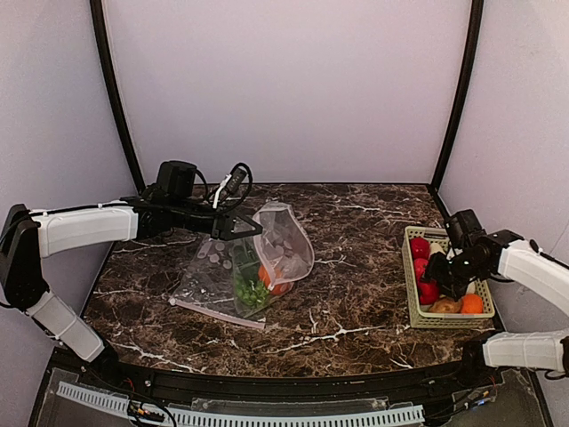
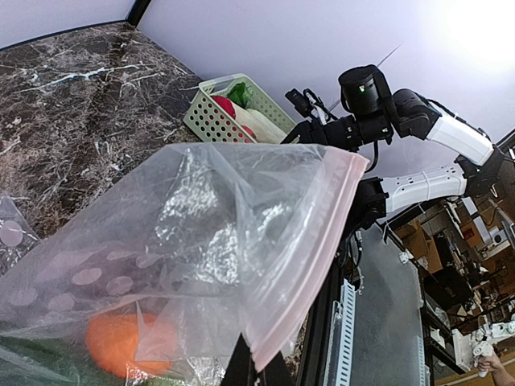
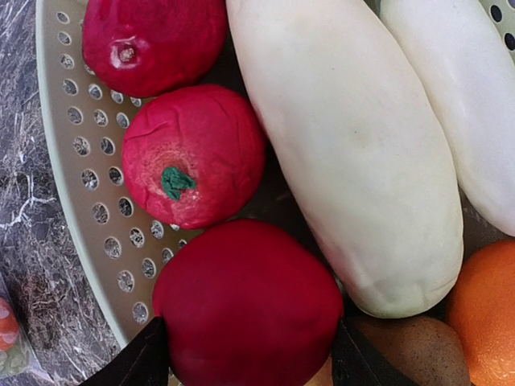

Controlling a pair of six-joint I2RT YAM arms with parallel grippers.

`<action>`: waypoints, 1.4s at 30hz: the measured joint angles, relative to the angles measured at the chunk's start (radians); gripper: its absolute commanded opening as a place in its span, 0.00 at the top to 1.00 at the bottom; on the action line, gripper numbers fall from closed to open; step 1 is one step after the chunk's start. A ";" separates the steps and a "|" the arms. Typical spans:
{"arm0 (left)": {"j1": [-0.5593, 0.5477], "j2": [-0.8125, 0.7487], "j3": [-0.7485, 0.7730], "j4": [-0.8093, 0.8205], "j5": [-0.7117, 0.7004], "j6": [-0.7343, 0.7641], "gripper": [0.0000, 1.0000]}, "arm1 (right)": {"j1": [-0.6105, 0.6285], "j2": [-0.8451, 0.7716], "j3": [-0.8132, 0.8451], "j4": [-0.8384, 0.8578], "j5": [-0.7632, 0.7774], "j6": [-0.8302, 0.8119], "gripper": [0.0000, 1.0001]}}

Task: Place the food in the zip-top bag and seal the zipper
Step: Pick up the fake fruit from the bin, then place the fake fruit in the zipper food storage bag.

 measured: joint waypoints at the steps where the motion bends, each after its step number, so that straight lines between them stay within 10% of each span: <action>1: 0.000 0.000 0.000 0.000 0.001 0.000 0.99 | 0.000 -0.010 0.000 -0.002 0.000 0.000 0.40; 21: -0.114 0.001 0.000 -0.023 0.047 0.042 0.99 | 0.063 -0.254 0.235 -0.085 -0.065 -0.039 0.49; 42: -0.122 0.058 0.010 -0.091 -0.011 0.046 0.99 | 0.840 0.161 0.487 0.288 -0.008 -0.102 0.49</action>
